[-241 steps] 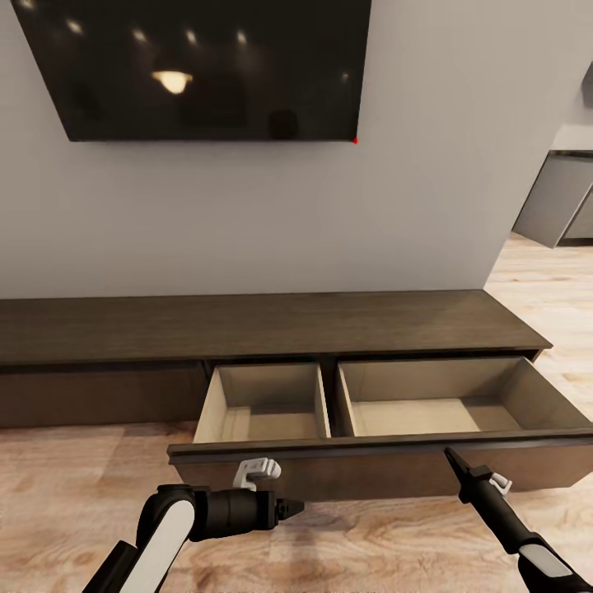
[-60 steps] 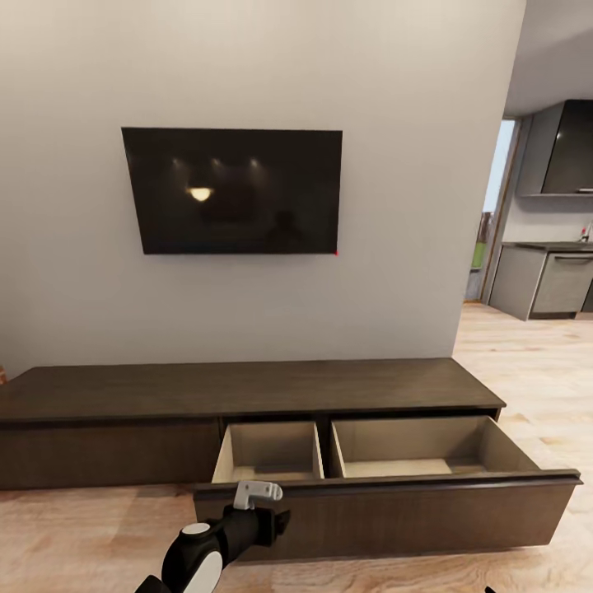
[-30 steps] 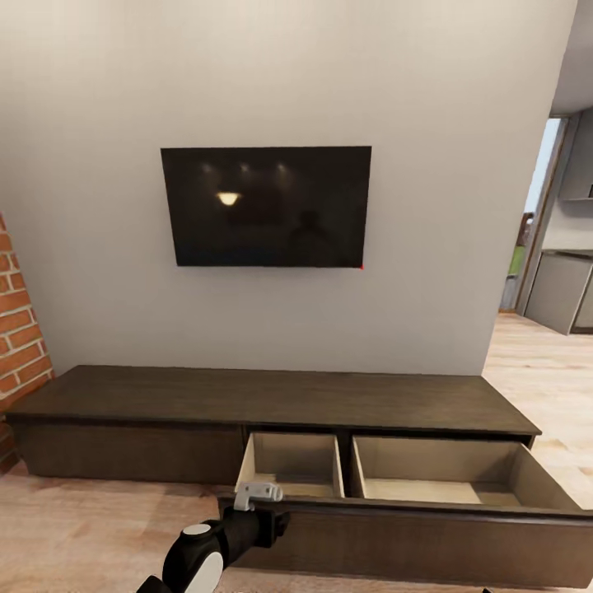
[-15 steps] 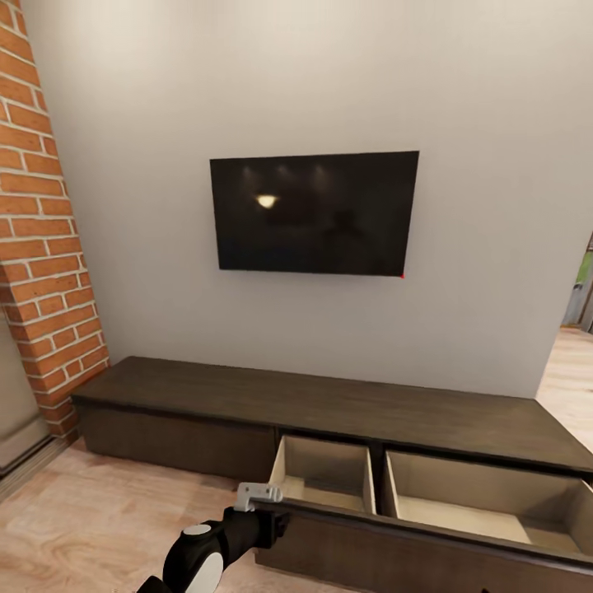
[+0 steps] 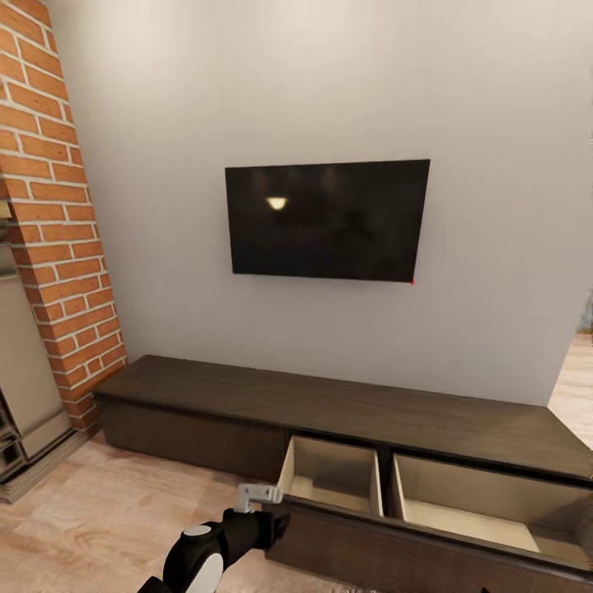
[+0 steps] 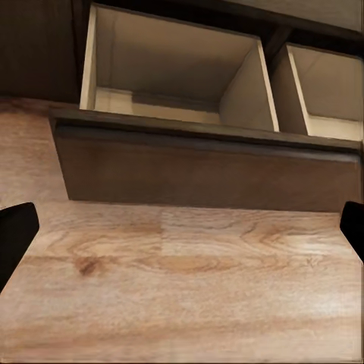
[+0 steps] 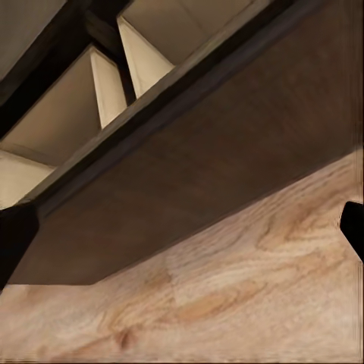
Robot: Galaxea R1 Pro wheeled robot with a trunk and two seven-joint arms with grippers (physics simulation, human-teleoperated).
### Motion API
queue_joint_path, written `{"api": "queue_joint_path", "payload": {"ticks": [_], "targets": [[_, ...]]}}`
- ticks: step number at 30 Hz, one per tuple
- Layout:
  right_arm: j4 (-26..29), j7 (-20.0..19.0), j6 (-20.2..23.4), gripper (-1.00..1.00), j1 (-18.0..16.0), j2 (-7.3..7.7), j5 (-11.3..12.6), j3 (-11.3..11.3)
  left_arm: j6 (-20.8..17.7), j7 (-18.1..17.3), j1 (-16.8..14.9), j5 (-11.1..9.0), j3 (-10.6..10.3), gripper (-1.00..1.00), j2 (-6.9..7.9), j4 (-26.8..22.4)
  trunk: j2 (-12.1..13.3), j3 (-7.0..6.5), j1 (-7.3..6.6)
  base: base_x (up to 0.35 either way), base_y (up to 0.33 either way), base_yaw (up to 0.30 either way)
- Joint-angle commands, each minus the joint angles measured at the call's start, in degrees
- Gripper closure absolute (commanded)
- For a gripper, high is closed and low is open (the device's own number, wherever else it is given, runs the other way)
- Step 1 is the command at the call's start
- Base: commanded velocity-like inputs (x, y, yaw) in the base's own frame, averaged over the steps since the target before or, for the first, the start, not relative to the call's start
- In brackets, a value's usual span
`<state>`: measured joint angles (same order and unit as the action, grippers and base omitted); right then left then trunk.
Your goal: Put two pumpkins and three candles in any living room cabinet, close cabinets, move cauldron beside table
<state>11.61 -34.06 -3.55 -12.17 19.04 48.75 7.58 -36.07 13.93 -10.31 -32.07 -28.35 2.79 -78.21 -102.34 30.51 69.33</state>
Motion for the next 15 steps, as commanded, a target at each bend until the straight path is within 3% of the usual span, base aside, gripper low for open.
{"api": "queue_joint_path", "payload": {"ticks": [1, 15], "targets": [[-0.1, -0.3, -0.1, -1.00, 0.0, -0.02, 0.0, 0.2, -0.1, 0.6, -0.1, -0.6, -0.1, -1.00, 0.07, -0.1, 0.4, -0.12, -0.26, -0.301, 0.000, 0.002], [-0.3, -0.3, -0.1, -1.00, 0.0, -0.09, -0.1, 0.1, -0.1, 0.6, -0.1, -0.6, -0.1, -1.00, 0.04, 0.1, 6.0, -2.64, -3.34, -0.338, 0.000, 0.013]]}}
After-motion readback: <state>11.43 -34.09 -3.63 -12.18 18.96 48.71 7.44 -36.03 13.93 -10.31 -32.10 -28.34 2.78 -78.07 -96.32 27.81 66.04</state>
